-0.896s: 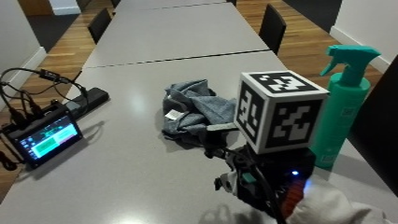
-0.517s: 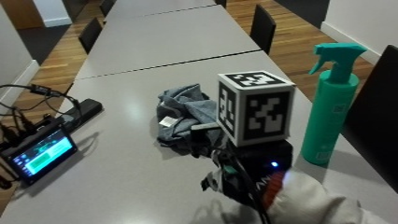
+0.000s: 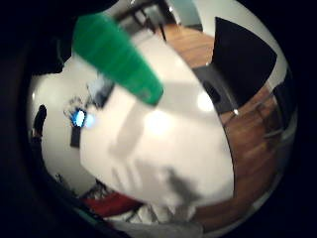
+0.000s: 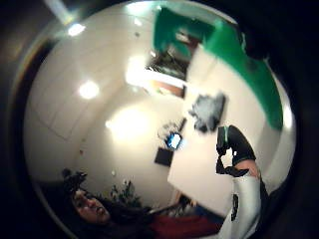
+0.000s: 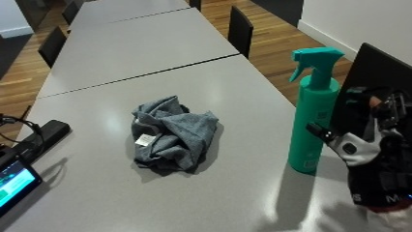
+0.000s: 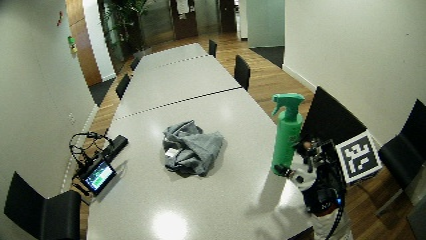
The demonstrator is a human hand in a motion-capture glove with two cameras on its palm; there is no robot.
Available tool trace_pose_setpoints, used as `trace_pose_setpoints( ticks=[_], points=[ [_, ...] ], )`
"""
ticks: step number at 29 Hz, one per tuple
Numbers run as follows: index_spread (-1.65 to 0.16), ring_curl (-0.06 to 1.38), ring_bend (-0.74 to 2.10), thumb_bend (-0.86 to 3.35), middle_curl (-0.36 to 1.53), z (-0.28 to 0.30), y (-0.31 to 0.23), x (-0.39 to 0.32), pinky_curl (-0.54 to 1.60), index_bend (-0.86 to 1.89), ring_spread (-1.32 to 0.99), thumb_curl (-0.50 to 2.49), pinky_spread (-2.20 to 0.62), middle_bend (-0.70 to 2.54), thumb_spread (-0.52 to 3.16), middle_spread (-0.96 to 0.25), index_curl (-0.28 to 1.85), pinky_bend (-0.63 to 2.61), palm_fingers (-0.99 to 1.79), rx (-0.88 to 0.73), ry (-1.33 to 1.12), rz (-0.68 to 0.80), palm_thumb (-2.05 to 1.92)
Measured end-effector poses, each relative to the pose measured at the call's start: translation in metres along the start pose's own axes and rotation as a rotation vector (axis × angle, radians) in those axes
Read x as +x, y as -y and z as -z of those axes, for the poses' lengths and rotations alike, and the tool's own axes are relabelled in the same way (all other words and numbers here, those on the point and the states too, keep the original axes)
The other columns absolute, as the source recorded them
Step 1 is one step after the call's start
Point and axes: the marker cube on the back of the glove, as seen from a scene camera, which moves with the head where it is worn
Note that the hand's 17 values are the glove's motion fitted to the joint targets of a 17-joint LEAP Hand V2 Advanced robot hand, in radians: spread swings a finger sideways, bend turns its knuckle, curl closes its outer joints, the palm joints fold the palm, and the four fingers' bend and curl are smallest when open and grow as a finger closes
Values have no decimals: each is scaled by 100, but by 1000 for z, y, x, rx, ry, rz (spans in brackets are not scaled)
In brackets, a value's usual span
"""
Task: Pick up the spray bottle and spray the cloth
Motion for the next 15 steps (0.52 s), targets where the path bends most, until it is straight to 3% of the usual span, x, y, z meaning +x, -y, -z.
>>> trace_pose_setpoints(
  ticks=[4,6,11,15],
  points=[
    [-28,39,48,18,38,1,29,24,38,26,-8,40,-7,60,79,-4,41,47,10,175,251,-84,86],
    [-31,37,48,16,38,-6,42,35,35,17,-7,41,-1,60,78,-2,38,43,5,155,354,-92,88],
    [-33,32,67,15,39,-14,50,74,25,-1,-6,44,4,69,75,-3,22,40,52,166,445,-69,96],
    [-28,31,65,15,36,-10,34,102,27,18,-9,47,-4,55,69,-6,27,51,85,257,499,-119,104]
  ],
)
